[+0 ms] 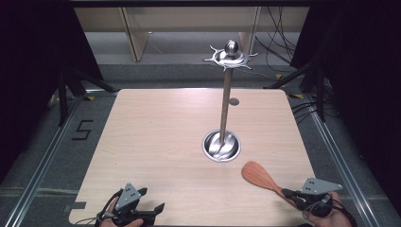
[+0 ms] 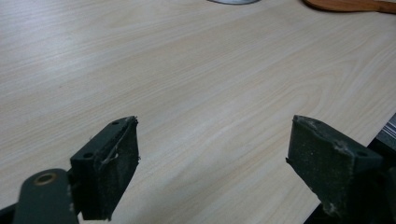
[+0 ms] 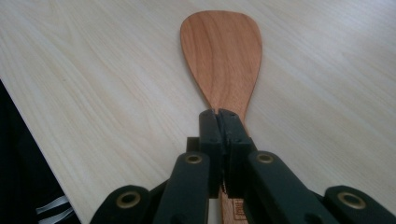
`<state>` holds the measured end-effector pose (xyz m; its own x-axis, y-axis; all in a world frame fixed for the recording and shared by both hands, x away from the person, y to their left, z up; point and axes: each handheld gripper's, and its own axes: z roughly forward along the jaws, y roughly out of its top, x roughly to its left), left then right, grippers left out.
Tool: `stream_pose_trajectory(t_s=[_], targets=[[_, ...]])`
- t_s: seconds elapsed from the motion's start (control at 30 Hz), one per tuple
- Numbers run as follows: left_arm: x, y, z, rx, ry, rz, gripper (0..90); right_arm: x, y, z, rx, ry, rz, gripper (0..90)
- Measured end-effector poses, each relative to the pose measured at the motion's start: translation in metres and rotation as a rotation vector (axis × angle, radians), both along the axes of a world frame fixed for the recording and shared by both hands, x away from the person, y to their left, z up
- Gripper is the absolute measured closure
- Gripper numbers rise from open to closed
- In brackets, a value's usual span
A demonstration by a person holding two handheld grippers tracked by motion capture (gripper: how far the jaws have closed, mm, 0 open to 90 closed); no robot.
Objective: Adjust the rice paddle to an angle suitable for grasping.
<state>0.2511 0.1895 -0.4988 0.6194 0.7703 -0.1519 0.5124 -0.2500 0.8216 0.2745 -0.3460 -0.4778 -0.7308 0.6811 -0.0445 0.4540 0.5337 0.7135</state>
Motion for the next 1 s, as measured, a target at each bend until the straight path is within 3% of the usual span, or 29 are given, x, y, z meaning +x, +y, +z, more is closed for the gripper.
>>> stream_pose_trajectory(t_s=[0.2, 0.27, 0.3, 0.47, 0.63, 0.67, 0.73, 0.77, 0.83, 0.93, 1.0], targets=[[0.0, 0.0, 0.0, 0.001, 0.003, -0.003, 16.0, 0.004, -0.002, -0.006, -0.006, 0.024, -0.002, 89.9], [0.0, 0.0, 0.0, 0.0, 0.0, -0.002, 16.0, 0.004, -0.002, -0.008, -0.011, 0.061, -0.014, 89.9], [0.0, 0.0, 0.0, 0.001, 0.002, -0.006, 16.0, 0.006, -0.003, -0.01, -0.028, 0.037, 0.013, 89.9], [0.0, 0.002, 0.002, 0.017, 0.003, -0.005, 15.9, 0.007, 0.0, -0.013, -0.038, 0.075, 0.018, 89.9], [0.001, 0.001, 0.001, 0.002, -0.008, -0.014, 16.0, 0.009, -0.001, -0.014, -0.059, 0.075, 0.022, 90.0], [0.001, 0.001, 0.001, 0.002, -0.007, -0.014, 16.0, 0.009, -0.002, -0.015, -0.068, 0.056, 0.029, 90.0], [0.001, 0.002, 0.001, 0.012, -0.003, -0.013, 15.9, 0.008, -0.003, -0.014, -0.078, 0.076, 0.016, 90.0], [0.001, 0.002, 0.001, 0.015, -0.003, -0.014, 15.9, 0.008, -0.002, -0.016, -0.06, 0.074, -0.006, 90.0], [0.0, 0.002, 0.002, 0.014, 0.006, -0.002, 16.0, 0.008, -0.005, -0.015, -0.105, 0.089, -0.007, 89.9], [0.0, 0.002, 0.002, 0.007, 0.004, -0.007, 16.0, 0.01, -0.007, -0.017, -0.094, 0.07, -0.029, 89.9], [0.0, 0.002, 0.002, 0.008, 0.003, -0.009, 15.9, 0.011, -0.009, -0.014, -0.111, 0.089, -0.029, 89.9]])
